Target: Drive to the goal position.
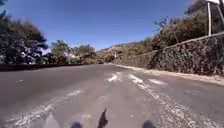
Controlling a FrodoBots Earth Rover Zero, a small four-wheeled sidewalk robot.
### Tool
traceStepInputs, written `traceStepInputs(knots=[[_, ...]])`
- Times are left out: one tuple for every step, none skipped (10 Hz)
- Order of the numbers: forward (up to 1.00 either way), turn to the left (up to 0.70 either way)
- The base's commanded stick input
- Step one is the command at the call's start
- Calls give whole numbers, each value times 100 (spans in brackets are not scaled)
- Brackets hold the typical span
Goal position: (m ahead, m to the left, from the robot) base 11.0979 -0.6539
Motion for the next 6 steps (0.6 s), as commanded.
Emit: traceStepInputs(knots=[[70,0],[70,0],[70,0],[70,0],[70,0],[70,0]])
